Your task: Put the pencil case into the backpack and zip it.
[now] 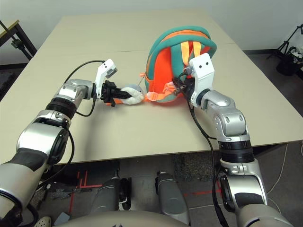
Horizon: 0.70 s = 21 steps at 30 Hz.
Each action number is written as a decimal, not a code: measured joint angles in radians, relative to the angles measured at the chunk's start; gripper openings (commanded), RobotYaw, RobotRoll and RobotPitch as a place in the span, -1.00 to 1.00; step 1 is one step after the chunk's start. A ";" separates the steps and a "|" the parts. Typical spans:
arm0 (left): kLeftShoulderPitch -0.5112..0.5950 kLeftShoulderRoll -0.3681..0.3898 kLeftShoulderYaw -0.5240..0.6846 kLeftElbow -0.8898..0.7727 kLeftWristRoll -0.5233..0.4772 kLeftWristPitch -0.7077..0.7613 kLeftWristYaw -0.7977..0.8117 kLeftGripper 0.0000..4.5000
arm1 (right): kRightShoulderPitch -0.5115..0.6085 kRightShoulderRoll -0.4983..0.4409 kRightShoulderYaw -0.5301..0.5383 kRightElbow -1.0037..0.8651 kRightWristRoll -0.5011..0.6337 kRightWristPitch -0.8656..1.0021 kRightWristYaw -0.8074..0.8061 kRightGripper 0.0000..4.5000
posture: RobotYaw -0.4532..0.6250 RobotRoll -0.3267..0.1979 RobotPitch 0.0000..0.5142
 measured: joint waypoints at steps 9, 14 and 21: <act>-0.024 0.017 0.093 -0.007 -0.036 0.024 0.053 0.06 | -0.010 -0.003 0.003 0.001 -0.002 0.003 0.006 -0.53 | -0.56 0.25 -0.76; -0.013 0.055 0.117 -0.133 -0.066 0.116 0.016 0.94 | -0.018 -0.017 0.013 -0.001 0.006 0.032 0.045 0.26 | -0.54 0.25 -0.75; 0.098 0.112 0.126 -0.382 -0.111 0.260 0.008 1.00 | -0.018 -0.061 0.009 -0.042 0.050 0.109 0.098 0.99 | -0.54 0.25 -0.71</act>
